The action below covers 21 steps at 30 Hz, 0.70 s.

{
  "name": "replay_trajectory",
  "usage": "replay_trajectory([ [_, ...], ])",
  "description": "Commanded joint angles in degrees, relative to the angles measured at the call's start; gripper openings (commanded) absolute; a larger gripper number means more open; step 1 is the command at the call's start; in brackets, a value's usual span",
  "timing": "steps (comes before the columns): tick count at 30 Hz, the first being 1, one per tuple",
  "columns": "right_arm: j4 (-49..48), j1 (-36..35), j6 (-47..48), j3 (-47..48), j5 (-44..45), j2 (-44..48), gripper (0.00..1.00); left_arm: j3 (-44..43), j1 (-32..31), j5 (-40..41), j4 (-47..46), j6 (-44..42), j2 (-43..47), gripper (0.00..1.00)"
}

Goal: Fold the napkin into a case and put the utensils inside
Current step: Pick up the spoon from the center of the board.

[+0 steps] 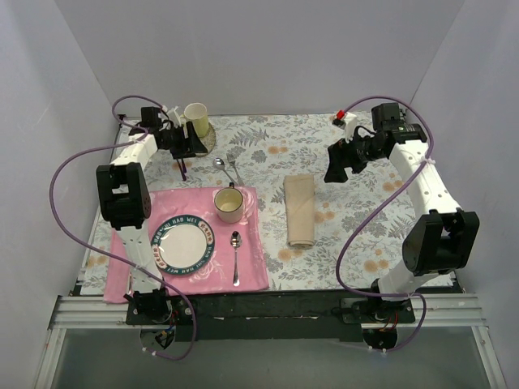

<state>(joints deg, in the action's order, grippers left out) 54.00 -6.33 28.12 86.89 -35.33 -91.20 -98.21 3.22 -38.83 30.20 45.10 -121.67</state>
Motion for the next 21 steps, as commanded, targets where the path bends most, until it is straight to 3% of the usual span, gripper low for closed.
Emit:
replay_trajectory([
  [1, 3.04, 0.26, -1.4, 3.37, -1.23, 0.23, 0.99, 3.64, -0.24, 0.23, -8.83, 1.22, 0.56, 0.62],
  [11, 2.87, 0.26, -3.68, 3.81, 2.28, 1.29, 0.99, 4.44, -1.2, -0.1, -12.53, 2.8, -5.68, 0.48],
  [21, 3.57, 0.26, -4.39, 5.48, 3.78, 0.58, 0.99, 3.91, -2.43, -2.48, -13.76, 4.82, -9.9, 0.43],
])
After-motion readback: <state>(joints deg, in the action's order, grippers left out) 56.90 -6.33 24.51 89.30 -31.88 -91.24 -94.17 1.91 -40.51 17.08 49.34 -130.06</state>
